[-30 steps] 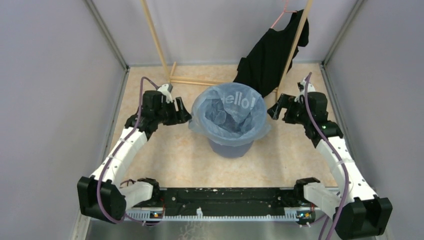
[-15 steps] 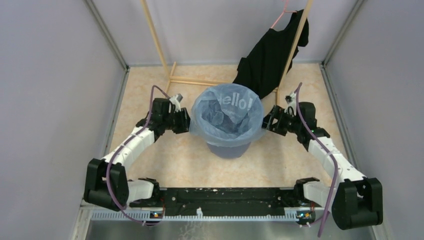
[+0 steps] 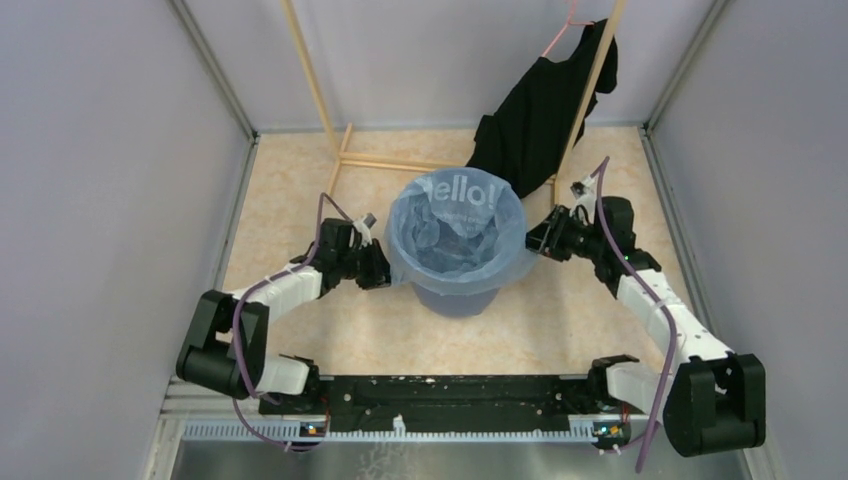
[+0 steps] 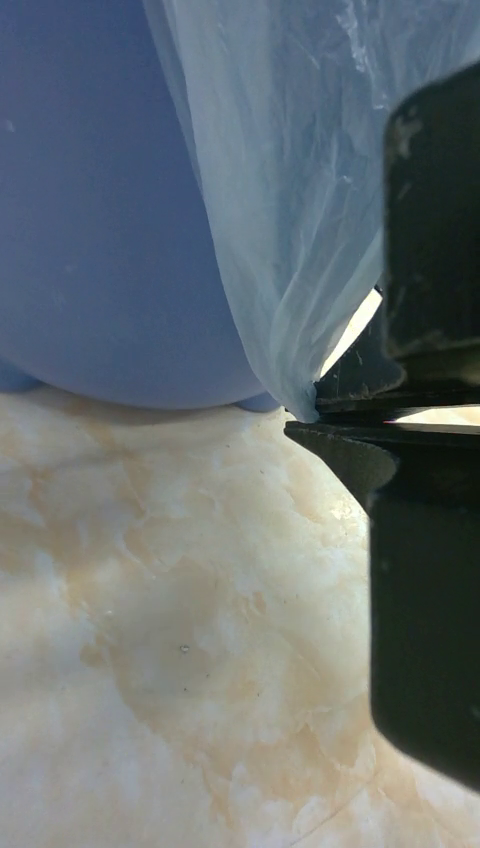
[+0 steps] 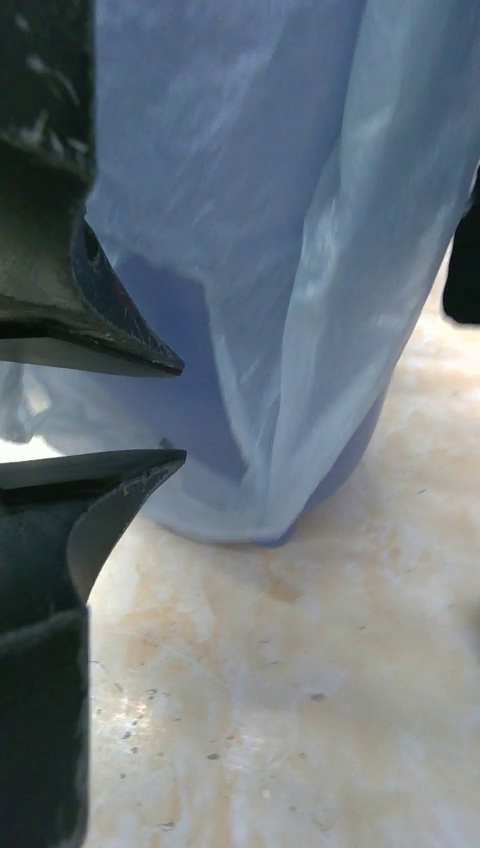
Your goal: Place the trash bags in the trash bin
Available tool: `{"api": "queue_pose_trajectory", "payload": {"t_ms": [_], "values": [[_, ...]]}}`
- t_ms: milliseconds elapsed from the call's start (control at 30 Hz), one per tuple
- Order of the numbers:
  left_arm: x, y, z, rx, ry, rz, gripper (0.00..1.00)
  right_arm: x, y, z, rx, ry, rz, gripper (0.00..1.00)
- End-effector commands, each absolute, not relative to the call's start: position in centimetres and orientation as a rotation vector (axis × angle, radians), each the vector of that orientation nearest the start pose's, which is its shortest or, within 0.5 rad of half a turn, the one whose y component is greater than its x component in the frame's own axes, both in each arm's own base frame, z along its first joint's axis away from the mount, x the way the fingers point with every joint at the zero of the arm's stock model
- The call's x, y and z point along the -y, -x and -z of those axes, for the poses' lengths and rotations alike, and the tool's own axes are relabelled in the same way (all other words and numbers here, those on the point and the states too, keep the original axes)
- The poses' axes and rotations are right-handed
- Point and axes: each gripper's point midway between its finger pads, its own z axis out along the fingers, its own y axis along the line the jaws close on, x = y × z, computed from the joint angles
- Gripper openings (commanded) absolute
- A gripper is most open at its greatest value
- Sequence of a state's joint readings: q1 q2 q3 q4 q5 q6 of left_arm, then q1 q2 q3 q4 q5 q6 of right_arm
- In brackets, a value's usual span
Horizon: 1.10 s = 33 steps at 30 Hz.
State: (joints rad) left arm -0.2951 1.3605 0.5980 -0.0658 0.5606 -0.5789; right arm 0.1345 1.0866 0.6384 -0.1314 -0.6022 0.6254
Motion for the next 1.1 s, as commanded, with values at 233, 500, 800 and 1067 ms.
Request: {"api": "queue_pose_trajectory", "payload": {"t_ms": [233, 500, 800, 1067], "values": [[20.3, -25.6, -7.3, -2.479, 0.065, 1.065, 0.11, -15.1, -29.3, -13.6, -2.211, -0.153, -0.989, 0.21], [20.1, -25.8, -10.4, -2.415, 0.063, 1.054, 0.18, -14.7, -29.4, -9.2, -2.296, -0.17, -0.942, 0.16], [19.9, -23.8, -5.2, -2.527, 0.108, 1.044, 0.15, -14.4, -30.2, -13.1, -2.231, -0.134, -0.904, 0.16], [20.3, -23.3, -3.9, -2.551, 0.102, 1.039, 0.14, -14.7, -30.1, -14.4, -2.202, -0.136, -0.929, 0.18]]}}
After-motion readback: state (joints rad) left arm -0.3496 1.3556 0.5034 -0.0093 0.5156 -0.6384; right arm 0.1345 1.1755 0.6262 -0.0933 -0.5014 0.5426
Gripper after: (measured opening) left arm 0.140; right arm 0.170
